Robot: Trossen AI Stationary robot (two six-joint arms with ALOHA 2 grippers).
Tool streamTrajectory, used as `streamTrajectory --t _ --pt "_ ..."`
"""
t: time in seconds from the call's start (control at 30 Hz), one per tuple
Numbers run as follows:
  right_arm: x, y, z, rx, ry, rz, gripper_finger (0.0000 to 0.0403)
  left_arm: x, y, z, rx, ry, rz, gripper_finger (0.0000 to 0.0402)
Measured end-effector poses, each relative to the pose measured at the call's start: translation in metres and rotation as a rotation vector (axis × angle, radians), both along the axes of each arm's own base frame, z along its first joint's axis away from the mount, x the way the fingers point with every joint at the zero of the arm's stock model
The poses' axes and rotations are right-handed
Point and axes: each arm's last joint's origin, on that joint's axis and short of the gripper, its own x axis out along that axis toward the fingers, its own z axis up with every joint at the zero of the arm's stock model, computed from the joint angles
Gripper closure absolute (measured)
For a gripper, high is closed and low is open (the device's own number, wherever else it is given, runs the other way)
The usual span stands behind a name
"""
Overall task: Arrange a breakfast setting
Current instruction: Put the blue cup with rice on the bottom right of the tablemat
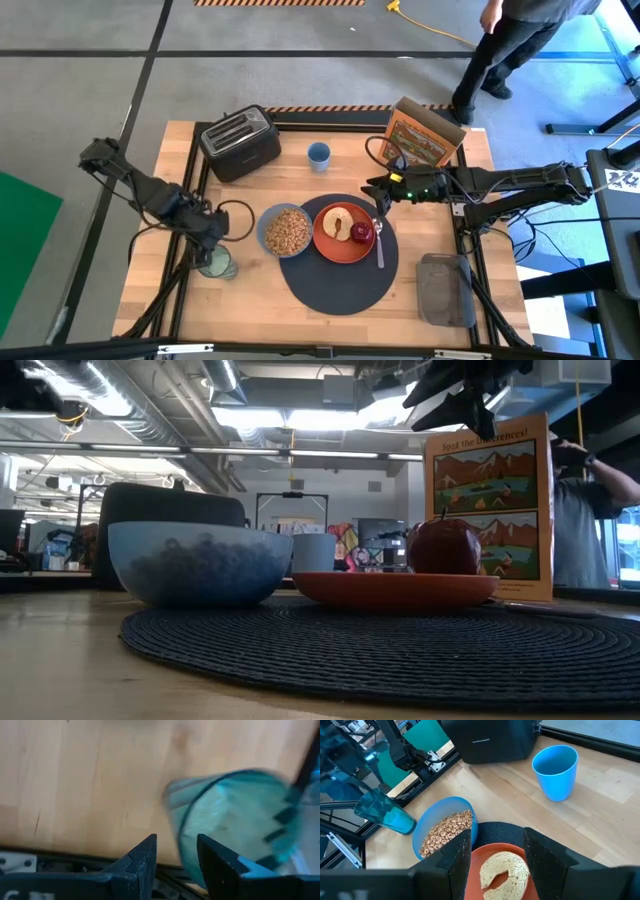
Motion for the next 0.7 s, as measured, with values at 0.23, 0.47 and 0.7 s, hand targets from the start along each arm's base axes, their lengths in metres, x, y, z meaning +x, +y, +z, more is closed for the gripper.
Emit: streamTrajectory --t 0.23,0.47,0.7 --pt "0.000 0.000 0.000 0.000 0.000 0.002 0.0235 0.000 0.000 -0.017 0.035 0.016 0.073 0.0288" --pt "0.000 -0.003 -0.001 -0.003 0.011 -0.010 0.0235 0.007 -0.003 -0.018 0.011 -0.063 0.024 0.0390" --pt "-0.002 -0.004 -0.004 -0.029 0.057 -0.007 0.0235 0.012 -0.004 -0.015 -0.026 -0.089 0.012 0.0395"
